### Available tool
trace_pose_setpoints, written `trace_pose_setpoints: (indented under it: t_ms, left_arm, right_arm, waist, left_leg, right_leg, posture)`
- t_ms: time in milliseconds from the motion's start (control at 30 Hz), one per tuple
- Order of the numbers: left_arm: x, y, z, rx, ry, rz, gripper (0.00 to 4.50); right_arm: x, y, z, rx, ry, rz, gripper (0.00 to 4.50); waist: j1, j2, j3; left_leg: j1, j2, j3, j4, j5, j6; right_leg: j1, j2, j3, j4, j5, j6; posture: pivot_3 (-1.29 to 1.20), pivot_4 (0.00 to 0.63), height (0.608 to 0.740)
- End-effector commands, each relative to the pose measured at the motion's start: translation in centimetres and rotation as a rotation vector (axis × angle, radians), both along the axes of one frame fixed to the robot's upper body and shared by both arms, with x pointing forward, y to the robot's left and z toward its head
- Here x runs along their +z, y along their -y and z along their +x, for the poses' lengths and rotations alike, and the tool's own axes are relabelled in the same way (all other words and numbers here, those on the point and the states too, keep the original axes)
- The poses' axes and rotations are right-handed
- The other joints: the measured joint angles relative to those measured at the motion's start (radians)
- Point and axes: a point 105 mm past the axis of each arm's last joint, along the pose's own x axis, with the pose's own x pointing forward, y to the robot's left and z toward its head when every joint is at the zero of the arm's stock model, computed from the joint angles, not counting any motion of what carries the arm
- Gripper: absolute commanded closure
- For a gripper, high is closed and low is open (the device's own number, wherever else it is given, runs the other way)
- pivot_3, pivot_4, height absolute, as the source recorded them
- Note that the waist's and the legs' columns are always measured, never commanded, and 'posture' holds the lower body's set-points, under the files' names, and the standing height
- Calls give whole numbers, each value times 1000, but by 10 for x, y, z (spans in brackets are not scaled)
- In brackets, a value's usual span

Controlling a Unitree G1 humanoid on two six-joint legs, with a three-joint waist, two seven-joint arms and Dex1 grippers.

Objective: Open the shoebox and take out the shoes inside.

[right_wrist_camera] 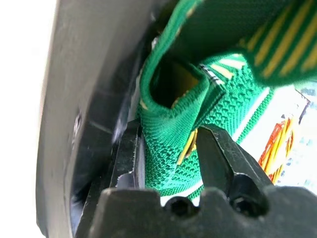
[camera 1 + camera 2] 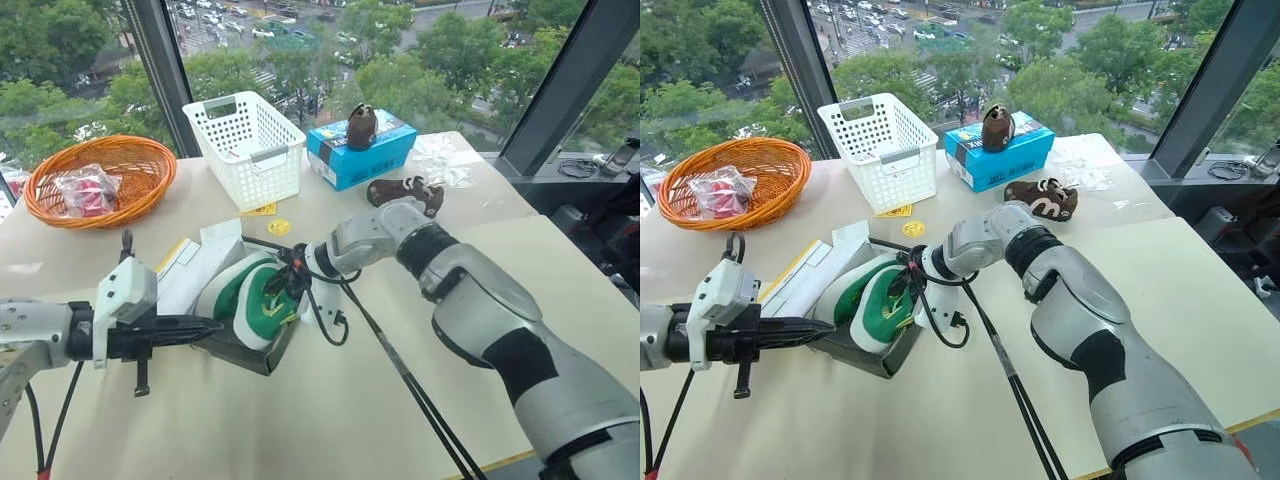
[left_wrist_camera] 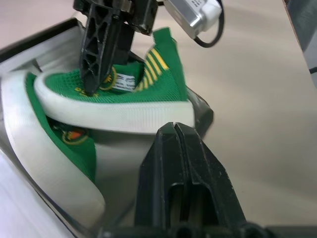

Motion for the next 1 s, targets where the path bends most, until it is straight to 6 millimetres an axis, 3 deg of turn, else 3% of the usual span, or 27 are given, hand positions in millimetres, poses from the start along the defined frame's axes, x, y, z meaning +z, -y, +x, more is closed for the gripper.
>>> trace_pose_setpoints:
  t_ms: [33, 233, 400, 700, 1000]
  left_arm:
    - [5, 3, 1, -26, 33, 13, 4500]
    - [6, 2, 3, -32, 33, 15, 4500]
    - [6, 2, 4, -36, 35, 15, 4500]
    - [6, 0, 6, -47, 29, 21, 4500]
    - [4, -1, 6, -52, 28, 24, 4500]
  right_arm:
    - [34, -12, 2, -26, -9, 152, 2743]
    - [79, -2, 2, -33, 11, 242, 2743]
    - [102, 8, -8, -43, -55, 321, 2743]
    - [82, 27, -25, -96, -167, 214, 2743]
    - [71, 16, -61, 52, -147, 77, 2743]
  waist:
    - [0, 0, 0]
    - [8, 1, 1]
    - [9, 0, 1]
    - [29, 1, 1]
    - [30, 1, 1]
  left_leg:
    - [-1, 0, 0, 0, 0, 0]
    - [-2, 0, -1, 0, 0, 0]
    - [-3, 0, -1, 0, -1, 1]
    - [-2, 0, -1, 0, -2, 4]
    - [-2, 0, -1, 0, -4, 7]
  right_leg:
    - [0, 0, 0, 0, 0, 0]
    - [-1, -1, -1, -1, 0, 0]
    - [-1, -1, -2, -2, 0, 0]
    - [-1, -2, -2, -2, 1, 1]
    - [-1, -1, -3, -1, 1, 1]
  posture:
    - [0, 150, 731]
    - [0, 150, 731]
    - [0, 150, 731]
    - [0, 150, 731]
    - [0, 150, 731]
